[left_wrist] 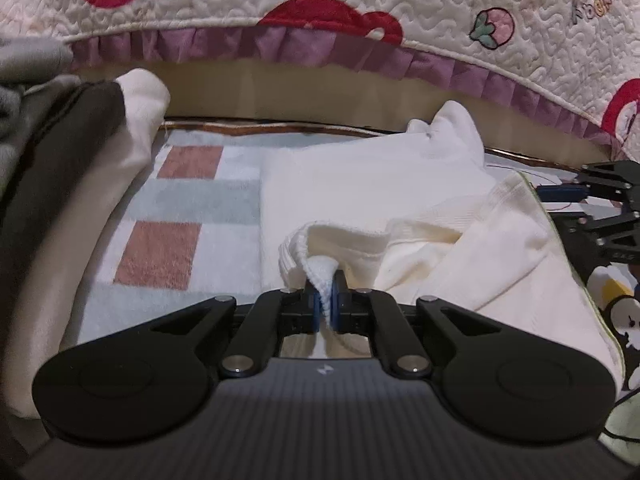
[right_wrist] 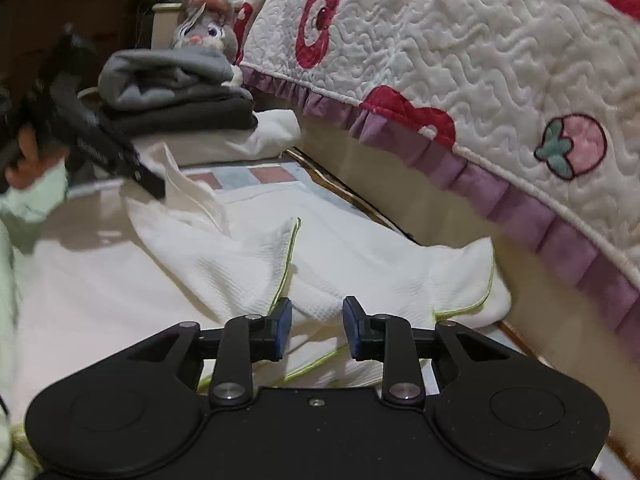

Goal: Fold clothes

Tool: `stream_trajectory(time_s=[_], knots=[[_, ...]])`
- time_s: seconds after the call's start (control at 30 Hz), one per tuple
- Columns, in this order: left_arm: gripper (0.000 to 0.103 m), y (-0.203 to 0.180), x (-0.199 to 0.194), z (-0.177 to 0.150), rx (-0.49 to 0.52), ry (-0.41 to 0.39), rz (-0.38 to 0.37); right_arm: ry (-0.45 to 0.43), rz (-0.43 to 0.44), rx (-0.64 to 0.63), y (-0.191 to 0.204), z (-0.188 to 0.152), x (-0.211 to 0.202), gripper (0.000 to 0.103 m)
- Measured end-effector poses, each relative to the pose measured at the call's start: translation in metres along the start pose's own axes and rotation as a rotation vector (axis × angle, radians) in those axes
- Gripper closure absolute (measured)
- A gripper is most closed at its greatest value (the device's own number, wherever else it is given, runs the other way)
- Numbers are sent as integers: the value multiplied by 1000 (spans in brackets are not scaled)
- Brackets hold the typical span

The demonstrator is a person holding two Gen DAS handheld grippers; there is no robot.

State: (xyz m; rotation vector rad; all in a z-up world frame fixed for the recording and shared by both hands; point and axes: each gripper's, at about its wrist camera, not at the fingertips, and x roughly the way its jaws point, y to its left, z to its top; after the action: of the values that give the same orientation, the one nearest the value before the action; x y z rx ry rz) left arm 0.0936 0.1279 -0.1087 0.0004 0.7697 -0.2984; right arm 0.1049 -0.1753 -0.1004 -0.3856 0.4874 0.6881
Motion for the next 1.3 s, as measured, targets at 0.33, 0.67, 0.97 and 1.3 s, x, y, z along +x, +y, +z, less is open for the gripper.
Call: stream_trajectory(time_s=[0.33,0.67,0.97,1.3], knots=[[98,-15,2,13,118,31,86,50,-49,-248,22,4,18,72],[98,-6,0,25,62,9,92,-82,158,236,-44,-1,10,102],[98,12,14,42,-55,76,55,-55,248,842,-103,-10,13,102],[99,65,27,32,-532,59,-47,-40,211,1125,-119,-36,7,94]])
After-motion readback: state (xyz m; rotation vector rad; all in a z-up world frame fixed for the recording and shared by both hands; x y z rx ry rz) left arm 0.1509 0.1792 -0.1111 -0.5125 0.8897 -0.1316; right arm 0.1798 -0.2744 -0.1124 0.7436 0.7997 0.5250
